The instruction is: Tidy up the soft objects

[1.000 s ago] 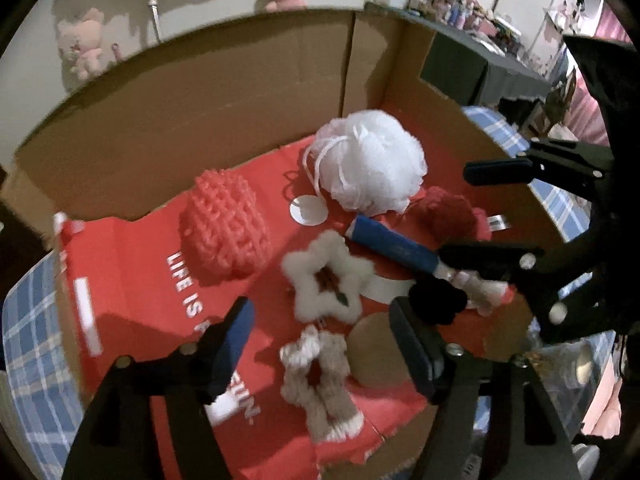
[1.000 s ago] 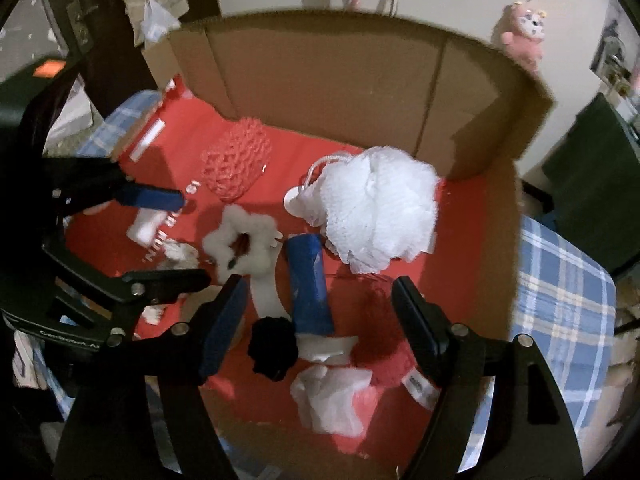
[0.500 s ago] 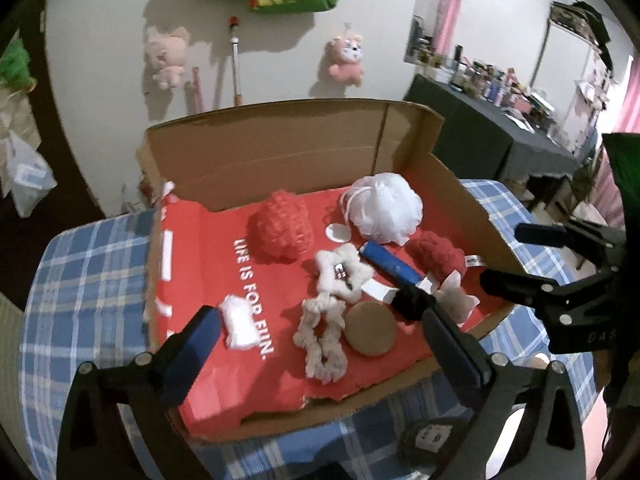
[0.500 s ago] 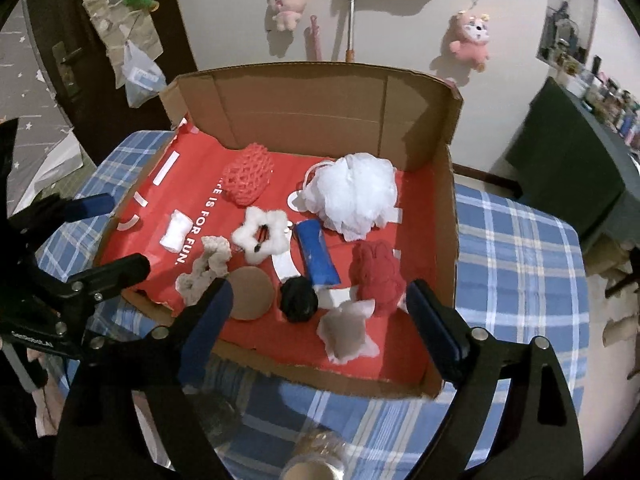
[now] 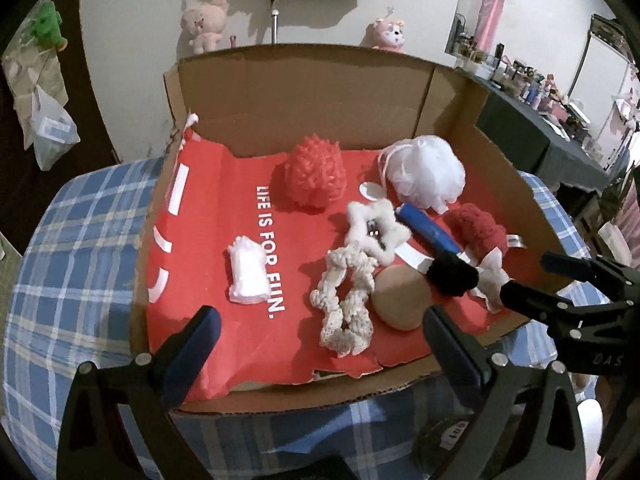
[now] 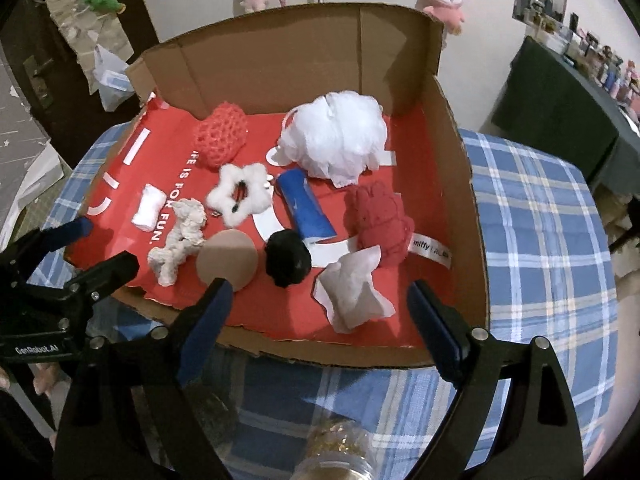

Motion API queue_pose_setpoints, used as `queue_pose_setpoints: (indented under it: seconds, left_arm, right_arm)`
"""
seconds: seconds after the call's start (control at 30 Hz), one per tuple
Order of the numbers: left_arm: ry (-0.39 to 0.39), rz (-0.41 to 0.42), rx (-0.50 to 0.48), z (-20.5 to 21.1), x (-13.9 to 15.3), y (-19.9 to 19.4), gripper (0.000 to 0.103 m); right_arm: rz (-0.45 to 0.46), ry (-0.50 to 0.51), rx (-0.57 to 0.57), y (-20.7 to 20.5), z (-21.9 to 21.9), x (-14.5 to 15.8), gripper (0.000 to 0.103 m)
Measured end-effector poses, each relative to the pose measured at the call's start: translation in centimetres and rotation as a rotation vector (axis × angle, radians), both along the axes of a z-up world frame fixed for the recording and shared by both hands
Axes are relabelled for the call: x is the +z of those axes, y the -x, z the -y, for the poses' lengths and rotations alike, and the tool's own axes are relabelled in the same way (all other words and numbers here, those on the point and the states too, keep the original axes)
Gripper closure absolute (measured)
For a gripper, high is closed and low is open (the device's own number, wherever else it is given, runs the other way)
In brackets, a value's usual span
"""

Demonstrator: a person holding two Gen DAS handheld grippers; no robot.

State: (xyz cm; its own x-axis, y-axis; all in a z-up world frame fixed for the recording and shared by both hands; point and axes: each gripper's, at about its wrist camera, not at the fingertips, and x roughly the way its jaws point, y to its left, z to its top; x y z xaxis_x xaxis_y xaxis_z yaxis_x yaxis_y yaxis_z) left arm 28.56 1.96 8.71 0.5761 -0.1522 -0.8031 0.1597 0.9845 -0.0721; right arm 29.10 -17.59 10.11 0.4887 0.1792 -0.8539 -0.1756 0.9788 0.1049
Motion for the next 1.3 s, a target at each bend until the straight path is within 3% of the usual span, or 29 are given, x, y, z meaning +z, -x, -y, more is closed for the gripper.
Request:
queue_pose_setpoints:
  seconds: [0.33,0.5,1.0,1.3]
  left_arm:
    - [-0.002,-0.034,0.032,-0.4,-0.9,-0.7,0.000]
    - [-0.004,-0.095,0.038,-0.3,-1.7,-1.3,0.000]
    - [-0.066,-0.069,0.026,0.5,-1.8,-0.9,0.001]
    - [-0.038,-0.074,0.059,-0.1,-1.8,-1.1,0.001]
  right_arm:
    - [-0.023,-0.015,-0.024,-0.3,0.1,-1.6,0.014]
    - [-0.039,-0.003,-0.025,-0.4,0.2,-2.0,0.014]
    - [-0.062,0.022,-0.024,-0.5,-0.1,-2.5,0.014]
    - [-0.059,0.016,-0.034,-0.4,0.1,-2.4,0.014]
